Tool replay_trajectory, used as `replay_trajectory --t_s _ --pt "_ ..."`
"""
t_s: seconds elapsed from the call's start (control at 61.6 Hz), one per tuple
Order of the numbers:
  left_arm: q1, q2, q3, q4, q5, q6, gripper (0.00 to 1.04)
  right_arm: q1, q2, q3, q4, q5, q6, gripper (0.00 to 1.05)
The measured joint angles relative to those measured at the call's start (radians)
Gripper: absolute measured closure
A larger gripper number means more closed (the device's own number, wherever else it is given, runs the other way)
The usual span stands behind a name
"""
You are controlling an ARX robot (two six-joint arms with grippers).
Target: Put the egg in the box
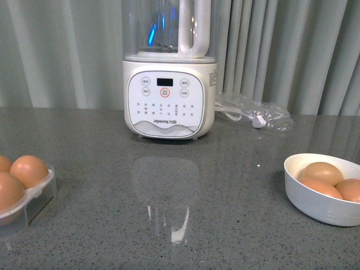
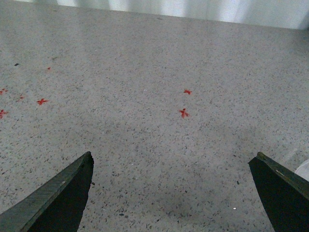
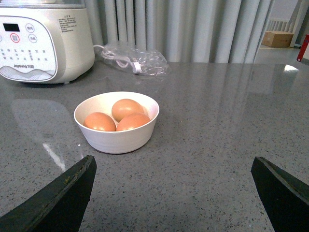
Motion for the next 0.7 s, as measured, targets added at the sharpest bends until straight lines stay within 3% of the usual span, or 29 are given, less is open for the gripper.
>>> replay_trajectory --t_s 0.422,0.698 --pt "-0.107 -0.039 0.009 -0.005 0.005 -0.04 0.07 0.0 0.0 0.0 0.0 0.0 0.0 0.07" --pt "-0.247 -0.139 -0.056 -0.047 -0.021 -0.04 0.07 0.0 0.0 0.0 0.0 0.0 0.0 0.07"
